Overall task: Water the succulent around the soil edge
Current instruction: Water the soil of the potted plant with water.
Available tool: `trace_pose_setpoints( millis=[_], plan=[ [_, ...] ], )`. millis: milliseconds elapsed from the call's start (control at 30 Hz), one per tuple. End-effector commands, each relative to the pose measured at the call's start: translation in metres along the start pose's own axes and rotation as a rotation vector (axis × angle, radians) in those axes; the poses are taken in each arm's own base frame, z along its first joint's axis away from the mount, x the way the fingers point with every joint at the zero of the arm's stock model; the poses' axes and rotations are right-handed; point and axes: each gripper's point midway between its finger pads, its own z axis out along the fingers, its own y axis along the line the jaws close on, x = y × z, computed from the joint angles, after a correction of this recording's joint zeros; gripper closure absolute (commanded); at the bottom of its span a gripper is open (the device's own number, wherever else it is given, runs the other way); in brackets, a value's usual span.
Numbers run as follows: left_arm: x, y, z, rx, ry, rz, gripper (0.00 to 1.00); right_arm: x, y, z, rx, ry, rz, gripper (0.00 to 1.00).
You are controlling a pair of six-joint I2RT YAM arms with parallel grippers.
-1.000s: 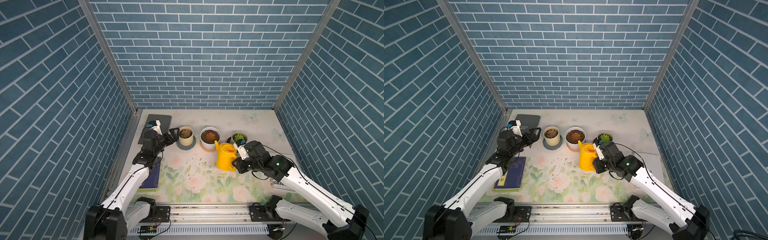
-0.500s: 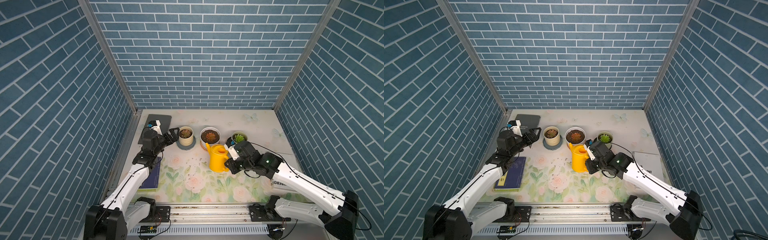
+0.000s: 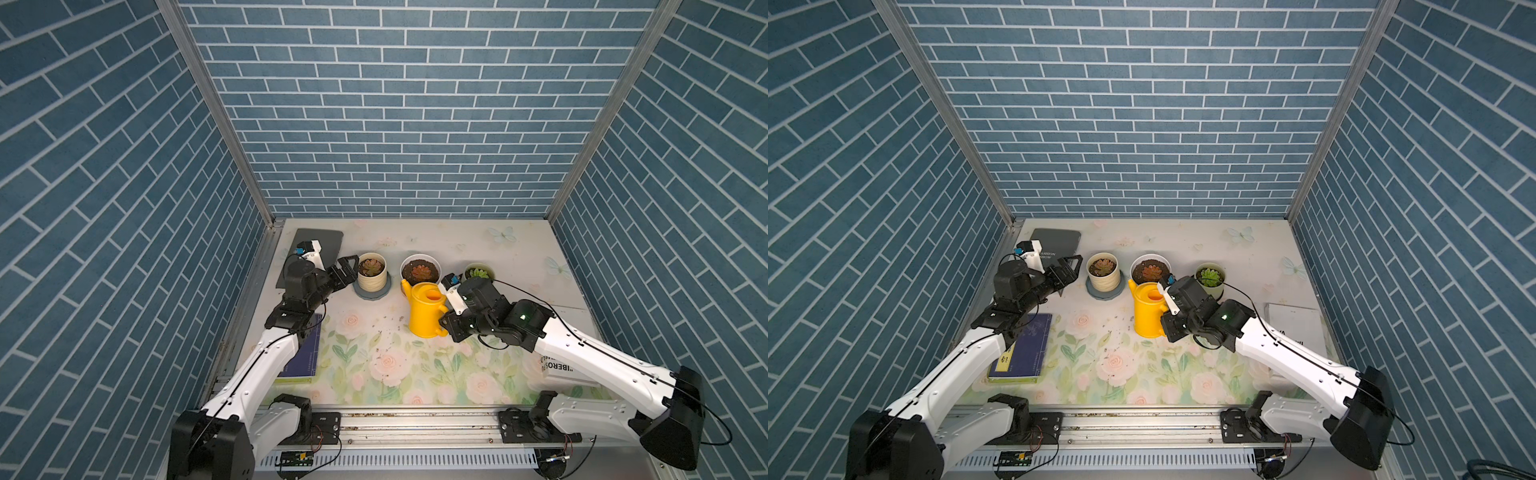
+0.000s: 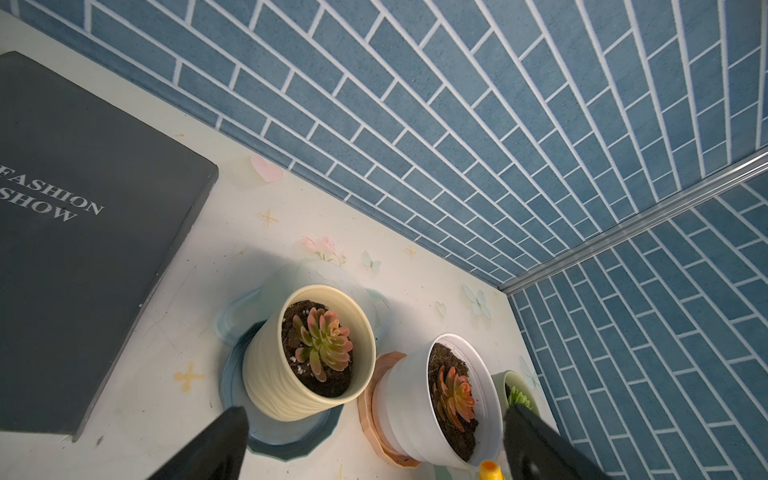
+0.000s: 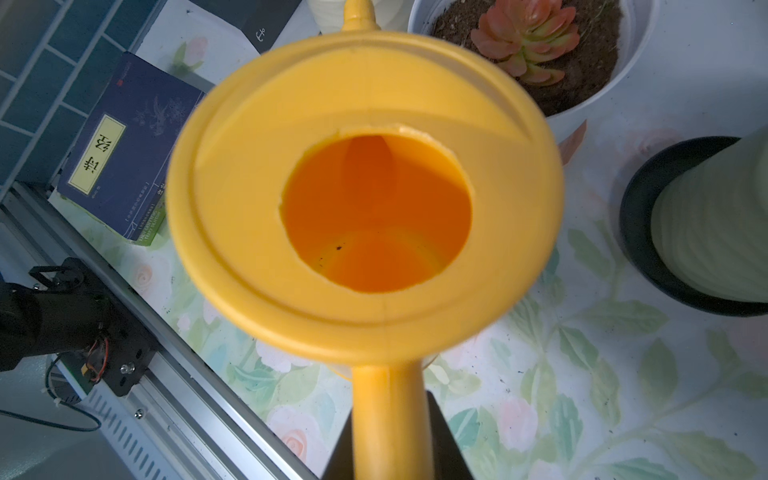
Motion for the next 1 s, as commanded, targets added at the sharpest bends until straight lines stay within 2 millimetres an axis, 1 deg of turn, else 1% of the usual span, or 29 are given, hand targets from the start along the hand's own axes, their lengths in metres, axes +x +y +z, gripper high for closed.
trace_pose_setpoints(
  millis=[0,267,500,633,967],
  plan=[
    [0.0,0.0,0.001,0.001,-0.005,0.009,0.0,-0.02,0.011,-0.004,-0.002,-0.06,-0.047,1.0],
    [0.0,0.001,0.0,-0.004,-0.007,0.012,0.0,-0.031,0.026,0.005,0.003,-0.064,-0.108,1.0],
    [-0.002,0.001,-0.001,-0.008,-0.011,0.013,0.0,-0.042,0.037,0.028,0.004,-0.035,-0.128,1.0],
    [-0.004,0.0,-0.002,-0.008,-0.019,0.017,0.0,-0.049,0.047,0.04,-0.005,-0.017,-0.143,1.0],
    [-0.005,-0.001,-0.004,-0.007,-0.026,0.016,0.0,-0.061,0.065,0.063,0.001,0.012,-0.109,1.0]
  ],
)
